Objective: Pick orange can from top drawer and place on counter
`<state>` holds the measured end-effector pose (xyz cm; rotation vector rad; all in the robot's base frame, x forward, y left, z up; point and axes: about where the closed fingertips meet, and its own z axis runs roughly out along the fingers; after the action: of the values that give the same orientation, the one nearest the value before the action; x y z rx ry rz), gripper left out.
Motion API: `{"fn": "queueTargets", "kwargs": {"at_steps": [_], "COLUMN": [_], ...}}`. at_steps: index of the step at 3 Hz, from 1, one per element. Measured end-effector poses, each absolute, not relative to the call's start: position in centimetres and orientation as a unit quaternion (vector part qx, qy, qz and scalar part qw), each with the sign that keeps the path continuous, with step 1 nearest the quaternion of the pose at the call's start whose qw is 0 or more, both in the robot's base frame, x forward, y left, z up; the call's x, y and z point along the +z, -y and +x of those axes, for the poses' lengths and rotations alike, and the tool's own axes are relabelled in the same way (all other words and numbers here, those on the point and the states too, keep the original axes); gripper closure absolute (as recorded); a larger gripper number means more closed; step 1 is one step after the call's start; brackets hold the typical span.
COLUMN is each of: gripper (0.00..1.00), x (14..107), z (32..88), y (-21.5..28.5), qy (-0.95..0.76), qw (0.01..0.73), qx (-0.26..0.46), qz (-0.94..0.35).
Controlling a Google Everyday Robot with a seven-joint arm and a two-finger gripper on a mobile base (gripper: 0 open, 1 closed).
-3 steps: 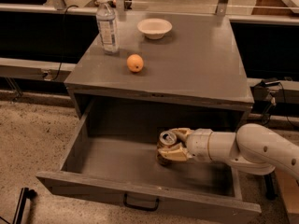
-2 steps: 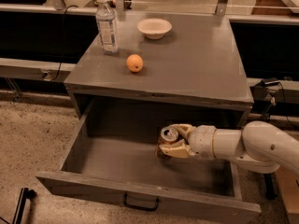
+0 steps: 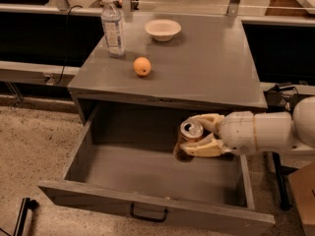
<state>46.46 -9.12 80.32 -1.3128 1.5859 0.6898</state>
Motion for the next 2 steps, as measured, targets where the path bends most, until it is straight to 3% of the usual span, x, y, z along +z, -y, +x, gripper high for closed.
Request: {"fn": "queueTargets", "kwargs": {"at_steps": [2], "gripper": [1.0], "x": [88.5], "z": [45.2], "y": [10.2], "qy": [-0.621], "qw": [0.437], "qx": [0.274], "qz": [-0.59]}}
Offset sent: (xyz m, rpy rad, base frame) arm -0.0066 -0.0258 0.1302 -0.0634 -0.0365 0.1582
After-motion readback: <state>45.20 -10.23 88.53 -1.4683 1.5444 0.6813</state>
